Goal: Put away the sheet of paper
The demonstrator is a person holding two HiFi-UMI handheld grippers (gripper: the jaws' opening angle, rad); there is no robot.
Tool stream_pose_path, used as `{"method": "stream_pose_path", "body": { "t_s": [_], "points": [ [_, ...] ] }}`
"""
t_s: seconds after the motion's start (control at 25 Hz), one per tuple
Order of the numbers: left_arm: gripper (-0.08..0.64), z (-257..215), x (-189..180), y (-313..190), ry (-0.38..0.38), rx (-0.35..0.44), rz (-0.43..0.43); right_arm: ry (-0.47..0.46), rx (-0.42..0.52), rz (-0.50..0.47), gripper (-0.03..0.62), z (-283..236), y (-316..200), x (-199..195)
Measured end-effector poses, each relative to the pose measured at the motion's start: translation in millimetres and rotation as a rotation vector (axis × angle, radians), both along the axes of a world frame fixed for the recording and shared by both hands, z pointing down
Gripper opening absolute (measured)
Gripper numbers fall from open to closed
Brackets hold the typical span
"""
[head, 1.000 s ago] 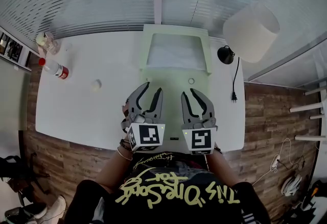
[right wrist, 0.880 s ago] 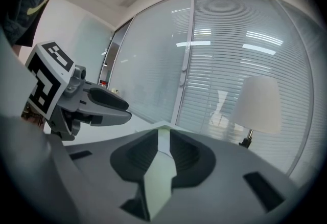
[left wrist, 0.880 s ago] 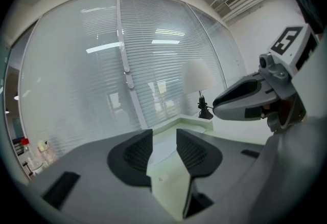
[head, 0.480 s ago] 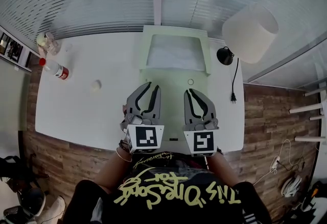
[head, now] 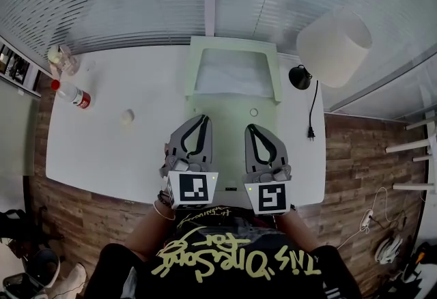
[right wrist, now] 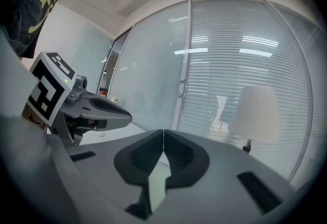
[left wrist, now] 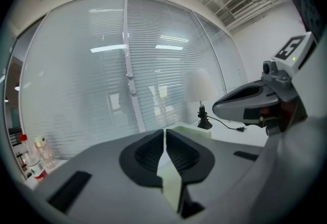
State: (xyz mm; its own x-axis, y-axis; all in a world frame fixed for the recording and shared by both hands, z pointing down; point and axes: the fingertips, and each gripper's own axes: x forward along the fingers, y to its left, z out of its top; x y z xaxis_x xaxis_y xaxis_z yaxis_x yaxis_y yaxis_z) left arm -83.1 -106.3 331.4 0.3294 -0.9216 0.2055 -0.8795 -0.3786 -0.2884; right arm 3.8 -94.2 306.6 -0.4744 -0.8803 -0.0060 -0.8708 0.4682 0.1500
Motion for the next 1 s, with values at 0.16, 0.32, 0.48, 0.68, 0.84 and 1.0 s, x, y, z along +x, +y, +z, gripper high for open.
{"method": "stream_pose_path", "body": {
  "t_s": [0.16, 0.32, 0.48, 0.68, 0.84, 1.0],
  "points": [
    [0.018, -3.0, -0.7, 0.4, -0.009, 0.011, 0.001, 0.008, -0.003, -0.002, 0.008, 0.1, -0.1, -1.2],
    [0.018, -2.9, -1.2, 2.3, -0.028, 0.015, -0.001, 0.083, 0.009, -0.030, 0.006, 1.1, 3.6, -6.3],
    [0.018, -2.3, -0.6, 3.2, -0.027, 0.014, 0.002, -0.005, 0.006, -0.028, 0.006, -3.8, 4.4, -5.7],
    [0.018, -1.2, -0.5, 5.4, -0.016, 0.005, 0.005, -0.027, -0.051, -0.030, 0.005, 4.6, 1.9, -0.2],
    [0.018, -10.7, 0.6, 1.9, -0.035, 0.071, 0.027, -0.080, -0.097, -0.027, 0.005, 6.8, -0.7, 4.4],
    [0.018, -11.6, -0.6, 0.6, -0.040, 0.079, 0.029, -0.085, -0.077, -0.030, 0.006, 0.7, -0.5, 5.5]
  ]
}}
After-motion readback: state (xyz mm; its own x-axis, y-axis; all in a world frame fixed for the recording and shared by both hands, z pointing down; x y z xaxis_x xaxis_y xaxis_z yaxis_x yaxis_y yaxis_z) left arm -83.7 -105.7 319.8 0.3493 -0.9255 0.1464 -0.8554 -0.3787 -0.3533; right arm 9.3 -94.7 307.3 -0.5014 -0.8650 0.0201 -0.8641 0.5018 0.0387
